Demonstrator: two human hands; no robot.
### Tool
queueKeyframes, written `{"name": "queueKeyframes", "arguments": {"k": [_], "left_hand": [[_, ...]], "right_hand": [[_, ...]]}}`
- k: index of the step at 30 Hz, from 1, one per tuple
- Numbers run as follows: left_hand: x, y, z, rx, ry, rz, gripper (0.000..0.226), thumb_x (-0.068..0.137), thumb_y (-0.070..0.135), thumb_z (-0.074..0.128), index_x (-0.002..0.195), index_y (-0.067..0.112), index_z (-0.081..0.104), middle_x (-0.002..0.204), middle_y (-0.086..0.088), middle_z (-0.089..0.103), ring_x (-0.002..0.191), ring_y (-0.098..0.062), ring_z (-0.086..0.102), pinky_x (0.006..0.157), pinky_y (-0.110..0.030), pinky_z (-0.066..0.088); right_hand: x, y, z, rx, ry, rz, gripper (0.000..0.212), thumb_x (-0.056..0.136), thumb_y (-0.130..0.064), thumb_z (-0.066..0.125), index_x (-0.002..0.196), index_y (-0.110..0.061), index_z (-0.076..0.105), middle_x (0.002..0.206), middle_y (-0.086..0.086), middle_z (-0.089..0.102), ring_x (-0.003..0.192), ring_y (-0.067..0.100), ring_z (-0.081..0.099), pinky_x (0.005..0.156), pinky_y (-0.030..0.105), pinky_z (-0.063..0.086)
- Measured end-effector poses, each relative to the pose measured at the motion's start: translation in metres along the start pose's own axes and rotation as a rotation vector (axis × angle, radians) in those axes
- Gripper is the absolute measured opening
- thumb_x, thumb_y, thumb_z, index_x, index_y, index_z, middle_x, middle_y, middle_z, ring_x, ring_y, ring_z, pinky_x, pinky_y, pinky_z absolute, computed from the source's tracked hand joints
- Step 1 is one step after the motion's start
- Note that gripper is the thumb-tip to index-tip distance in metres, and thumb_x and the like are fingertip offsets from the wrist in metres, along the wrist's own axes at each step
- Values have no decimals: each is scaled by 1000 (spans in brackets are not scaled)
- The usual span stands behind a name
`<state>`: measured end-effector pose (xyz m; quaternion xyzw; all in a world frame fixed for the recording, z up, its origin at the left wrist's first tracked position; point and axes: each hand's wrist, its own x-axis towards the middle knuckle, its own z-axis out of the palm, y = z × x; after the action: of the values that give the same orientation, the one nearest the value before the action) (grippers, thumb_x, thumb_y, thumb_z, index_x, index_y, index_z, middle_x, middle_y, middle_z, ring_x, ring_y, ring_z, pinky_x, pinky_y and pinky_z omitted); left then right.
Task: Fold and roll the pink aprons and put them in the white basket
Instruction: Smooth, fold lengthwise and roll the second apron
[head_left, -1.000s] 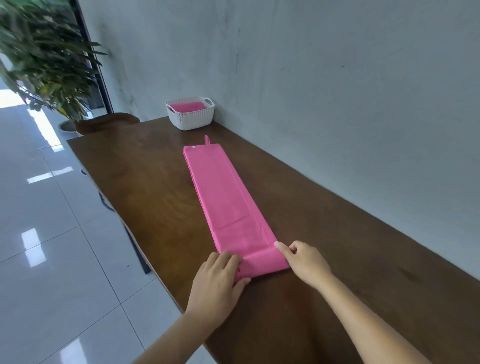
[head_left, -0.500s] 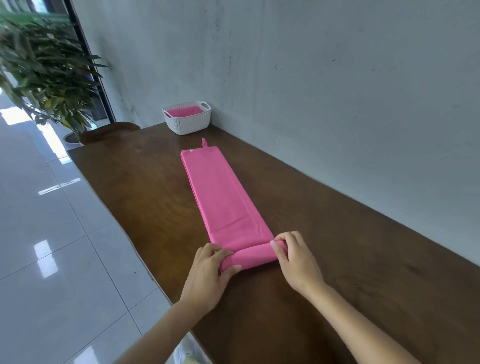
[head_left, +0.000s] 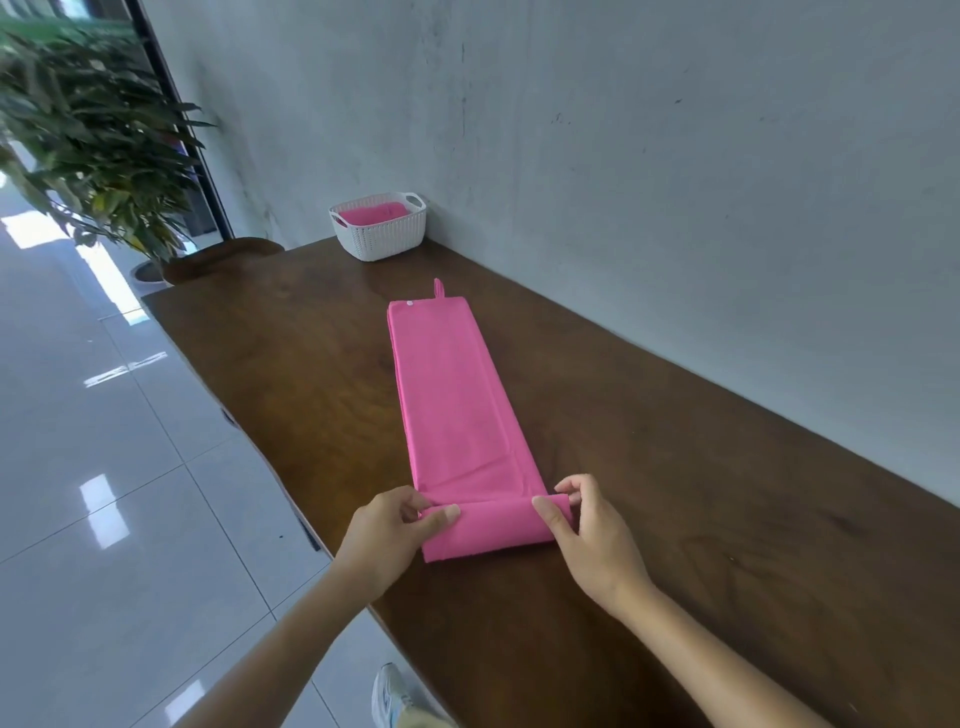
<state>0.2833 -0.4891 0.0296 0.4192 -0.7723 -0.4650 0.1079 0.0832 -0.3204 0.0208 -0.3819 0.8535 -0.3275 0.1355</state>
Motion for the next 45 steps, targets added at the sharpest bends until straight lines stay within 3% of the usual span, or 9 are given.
{"name": "queueKeyframes", "arguments": {"k": [3, 7, 12, 17, 21, 29, 35, 39, 45], "left_hand": [[-7, 4, 9, 62, 175, 16, 36, 85, 61, 67, 95, 26, 63, 96, 10, 67, 86, -9, 65, 76, -33, 61], [-12, 0, 13, 217, 307, 203, 34, 93, 54, 61, 120, 31, 61, 124, 17, 54, 111, -6, 55, 96, -30, 56], [-15, -5, 13, 410, 312, 489, 33, 95, 48, 64, 122, 30, 65, 122, 14, 62, 115, -5, 52, 96, -24, 51], [-10, -9, 10, 481, 273, 540, 37, 96, 48, 55, 123, 25, 65, 121, 8, 65, 113, -12, 58, 93, -29, 56], [-5, 0, 3, 410, 225, 492, 28, 100, 37, 57, 122, 23, 67, 119, 11, 65, 112, -7, 56, 96, -23, 50], [14, 14, -20, 234, 30, 235, 21, 94, 33, 70, 114, 26, 68, 106, 13, 66, 95, -5, 62, 85, -26, 57], [19, 9, -29, 44, -141, 64, 23, 96, 41, 63, 104, 22, 74, 105, 8, 71, 98, -11, 67, 90, -32, 59], [15, 6, -20, -17, -55, 16, 20, 98, 41, 62, 96, 24, 73, 99, 7, 72, 93, -11, 68, 85, -33, 60], [-2, 2, 3, -55, 354, 100, 4, 96, 34, 66, 93, 32, 68, 100, 14, 65, 92, -7, 61, 76, -23, 55]], "right_hand": [[9, -10, -1, -94, -36, 67, 53, 88, -78, 38, 111, -30, 44, 102, -15, 59, 82, 1, 60, 55, 12, 42], [28, -22, -5, -255, -125, 115, 55, 91, -77, 37, 106, -26, 48, 90, -11, 61, 73, 3, 60, 49, 19, 38], [52, -27, -4, -278, -116, 153, 58, 87, -78, 47, 105, -23, 56, 108, -6, 60, 95, 12, 58, 58, 25, 40], [54, -26, 1, -290, -20, 86, 54, 89, -72, 51, 111, -23, 57, 111, -7, 56, 103, 13, 53, 69, 27, 43], [40, -21, 5, -357, 105, -232, 49, 97, -66, 26, 107, -29, 57, 106, -13, 59, 97, 5, 51, 75, 17, 45], [12, -11, -6, -287, -80, -191, 67, 91, -74, 39, 145, -34, 39, 142, -11, 43, 121, 5, 52, 95, 22, 50], [4, -11, -8, -162, -130, -153, 58, 89, -78, 36, 134, -42, 45, 120, -21, 45, 103, 0, 53, 68, 8, 41], [10, -19, -10, -224, -144, -151, 52, 91, -79, 31, 121, -41, 50, 110, -21, 50, 105, 2, 52, 73, 12, 43], [37, -40, -15, -195, -335, 40, 53, 89, -79, 38, 108, -32, 53, 103, -12, 63, 88, 6, 62, 64, 22, 48]]}}
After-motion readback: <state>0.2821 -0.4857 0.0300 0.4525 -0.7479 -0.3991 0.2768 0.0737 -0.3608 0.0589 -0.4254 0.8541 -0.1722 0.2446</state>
